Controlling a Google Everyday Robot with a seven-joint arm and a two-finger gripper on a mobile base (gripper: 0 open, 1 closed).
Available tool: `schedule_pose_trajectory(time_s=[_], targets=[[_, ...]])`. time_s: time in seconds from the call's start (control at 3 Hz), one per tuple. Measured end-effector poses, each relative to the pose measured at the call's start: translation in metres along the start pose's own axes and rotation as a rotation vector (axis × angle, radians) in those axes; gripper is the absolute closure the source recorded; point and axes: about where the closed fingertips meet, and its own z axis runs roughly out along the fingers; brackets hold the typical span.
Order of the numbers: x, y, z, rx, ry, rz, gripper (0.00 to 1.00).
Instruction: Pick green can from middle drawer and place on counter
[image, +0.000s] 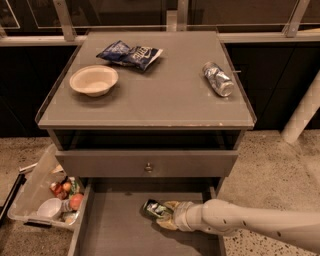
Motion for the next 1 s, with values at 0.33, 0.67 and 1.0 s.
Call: schedule_pose_trajectory(time_s=[0.33, 0.67, 1.0], targets=[[-0.018, 0.01, -0.028, -0.025, -0.007, -0.043, 1.0], [-0.04, 0.021, -0.064, -0.054, -0.012, -0.098, 1.0], [-0.066, 0.032, -0.105, -0.063, -0.007, -0.16, 1.0]])
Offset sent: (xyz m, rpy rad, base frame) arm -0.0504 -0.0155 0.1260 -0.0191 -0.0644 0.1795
